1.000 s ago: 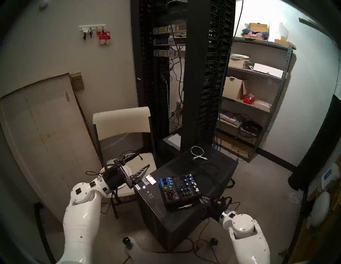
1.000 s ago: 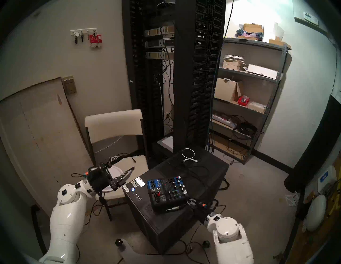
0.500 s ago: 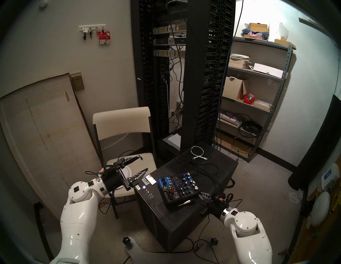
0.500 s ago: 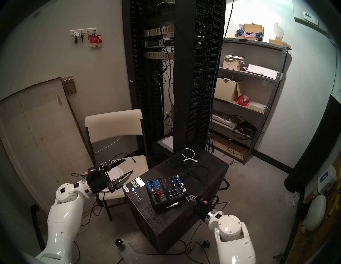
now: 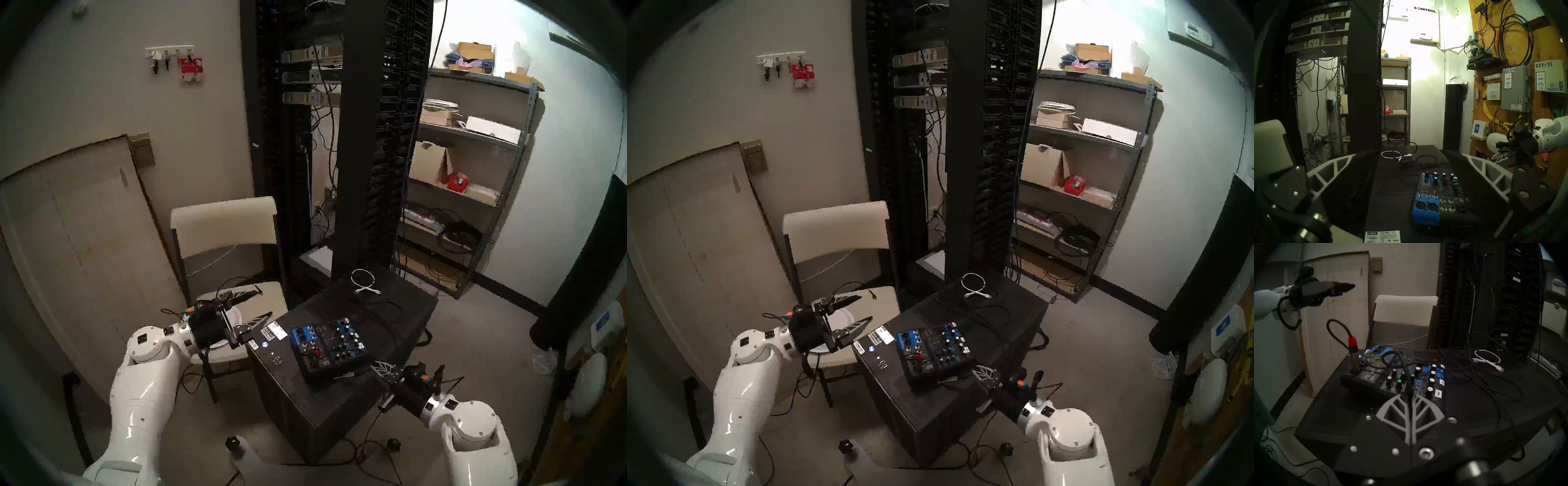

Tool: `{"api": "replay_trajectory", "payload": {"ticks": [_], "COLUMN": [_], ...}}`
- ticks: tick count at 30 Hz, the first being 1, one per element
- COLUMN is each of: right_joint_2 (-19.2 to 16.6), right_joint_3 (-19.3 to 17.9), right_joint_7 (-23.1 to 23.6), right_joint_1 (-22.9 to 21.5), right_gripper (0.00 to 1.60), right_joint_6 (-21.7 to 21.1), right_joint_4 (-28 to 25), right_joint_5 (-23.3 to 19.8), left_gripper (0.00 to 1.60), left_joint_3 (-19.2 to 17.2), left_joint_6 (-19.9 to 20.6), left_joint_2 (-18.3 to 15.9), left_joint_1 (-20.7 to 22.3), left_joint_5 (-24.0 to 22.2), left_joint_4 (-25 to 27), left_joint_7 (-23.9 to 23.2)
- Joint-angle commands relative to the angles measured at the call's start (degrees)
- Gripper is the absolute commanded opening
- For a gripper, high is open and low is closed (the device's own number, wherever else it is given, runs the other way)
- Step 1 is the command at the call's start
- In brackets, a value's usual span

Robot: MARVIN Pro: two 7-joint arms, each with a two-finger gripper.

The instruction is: Insert aux cable

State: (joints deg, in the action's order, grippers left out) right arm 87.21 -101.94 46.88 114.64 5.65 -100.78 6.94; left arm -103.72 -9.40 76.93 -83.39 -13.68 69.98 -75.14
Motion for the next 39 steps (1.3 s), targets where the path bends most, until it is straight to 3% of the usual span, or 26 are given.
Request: {"api": "replay_trajectory", "payload": {"ticks": [1, 8, 13, 19, 28, 29, 39], "right_joint_2": [0.8, 1.4, 2.2, 3.0, 4.3, 4.7, 5.2], "right_joint_3": [-0.7, -2.5, -2.5, -1.6, 0.2, 0.2, -0.5], "right_joint_7": [2.5, 4.1, 5.0, 5.7, 5.8, 5.7, 5.1], "right_joint_1": [1.6, 3.7, 4.2, 2.8, 0.7, 0.5, -0.3], "right_gripper": [0.00, 0.00, 0.00, 0.00, 0.00, 0.00, 0.00], "right_joint_6": [-0.8, -2.9, -4.5, -5.3, -6.3, -6.5, -6.1], "right_joint_4": [-6.6, -11.2, -14.3, -15.3, -14.1, -13.8, -13.1], "right_joint_5": [-4.0, -6.7, -7.7, -8.7, -9.5, -9.6, -9.9], "left_gripper": [1.60, 1.60, 1.60, 1.60, 1.60, 1.60, 1.60], "left_joint_3": [0.7, 1.9, 3.7, 6.0, 7.7, 8.4, 9.4], "left_joint_6": [0.4, -0.2, -1.6, -2.8, -6.5, -8.5, -9.2], "left_joint_2": [-1.9, -2.9, -2.8, -1.7, -1.1, -0.9, 0.3], "left_joint_1": [4.6, 7.8, 10.9, 13.3, 17.9, 20.6, 20.4], "left_joint_5": [0.7, 1.8, 2.9, 4.5, 6.6, 7.4, 6.7], "left_joint_4": [-2.5, -7.3, -13.5, -16.5, -25.1, -30.1, -30.9], "left_joint_7": [-0.9, -2.4, -3.4, -3.3, -3.5, -4.4, -6.3]}}
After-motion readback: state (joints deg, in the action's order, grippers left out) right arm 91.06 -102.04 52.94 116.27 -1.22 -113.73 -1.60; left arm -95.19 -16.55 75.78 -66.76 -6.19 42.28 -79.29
